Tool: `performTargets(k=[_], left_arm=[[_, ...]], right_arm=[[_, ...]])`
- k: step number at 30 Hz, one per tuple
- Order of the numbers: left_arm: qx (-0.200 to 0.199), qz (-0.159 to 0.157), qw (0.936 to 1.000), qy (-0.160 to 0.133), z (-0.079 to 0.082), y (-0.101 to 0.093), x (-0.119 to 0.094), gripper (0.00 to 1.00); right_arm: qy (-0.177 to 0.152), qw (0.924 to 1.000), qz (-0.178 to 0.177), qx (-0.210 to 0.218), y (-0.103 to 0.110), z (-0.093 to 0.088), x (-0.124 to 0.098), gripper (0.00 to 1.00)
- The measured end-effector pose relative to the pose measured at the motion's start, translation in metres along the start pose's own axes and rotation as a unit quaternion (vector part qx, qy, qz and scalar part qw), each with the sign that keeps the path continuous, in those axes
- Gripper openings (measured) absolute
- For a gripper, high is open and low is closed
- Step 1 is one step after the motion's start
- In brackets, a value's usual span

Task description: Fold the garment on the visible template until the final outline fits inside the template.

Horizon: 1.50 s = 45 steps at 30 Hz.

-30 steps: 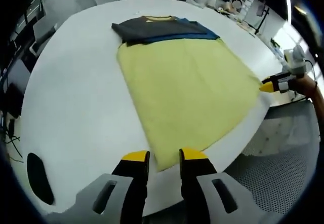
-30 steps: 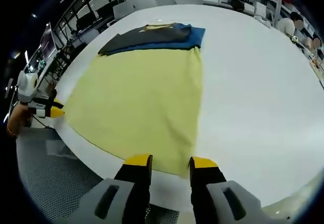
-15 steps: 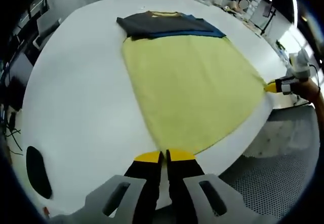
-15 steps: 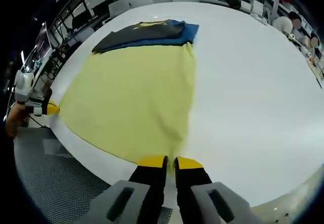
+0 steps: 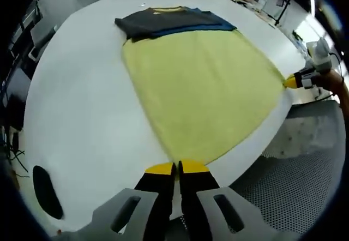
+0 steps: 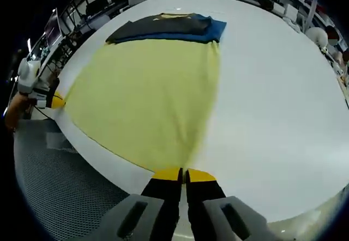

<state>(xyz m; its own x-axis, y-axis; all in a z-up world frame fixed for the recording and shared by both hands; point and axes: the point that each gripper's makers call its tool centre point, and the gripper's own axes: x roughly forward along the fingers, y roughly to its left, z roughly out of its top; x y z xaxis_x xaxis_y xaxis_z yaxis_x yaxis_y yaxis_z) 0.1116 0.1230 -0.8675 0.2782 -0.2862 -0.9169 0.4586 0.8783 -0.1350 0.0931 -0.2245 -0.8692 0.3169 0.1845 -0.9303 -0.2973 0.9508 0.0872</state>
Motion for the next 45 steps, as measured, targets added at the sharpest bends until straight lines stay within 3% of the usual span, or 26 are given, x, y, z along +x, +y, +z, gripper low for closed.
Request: performTargets(k=[9, 13, 27, 45], left_arm=[[0.003, -0.004, 1.0000, 0.009, -0.004, -0.002, -0.001, 0.01], [0.019, -0.010, 0.9995, 0.025, -0.012, -0.007, -0.004, 0.01], [0.012, -0.027, 0.9986, 0.044, -0.023, -0.016, -0.006, 0.01], [0.021, -0.028, 0.9980, 0.052, -0.030, -0.019, -0.008, 0.01]], right_arm=[[0.012, 0.9999, 0.004, -0.005, 0.003, -0.005, -0.003, 0.00], [0.033, 0.9993, 0.010, -0.013, 0.006, -0.013, -0.007, 0.00], [0.059, 0.9977, 0.014, -0.029, 0.009, -0.027, -0.012, 0.00], [0.067, 0.9973, 0.030, -0.003, 0.015, -0.033, -0.017, 0.00]])
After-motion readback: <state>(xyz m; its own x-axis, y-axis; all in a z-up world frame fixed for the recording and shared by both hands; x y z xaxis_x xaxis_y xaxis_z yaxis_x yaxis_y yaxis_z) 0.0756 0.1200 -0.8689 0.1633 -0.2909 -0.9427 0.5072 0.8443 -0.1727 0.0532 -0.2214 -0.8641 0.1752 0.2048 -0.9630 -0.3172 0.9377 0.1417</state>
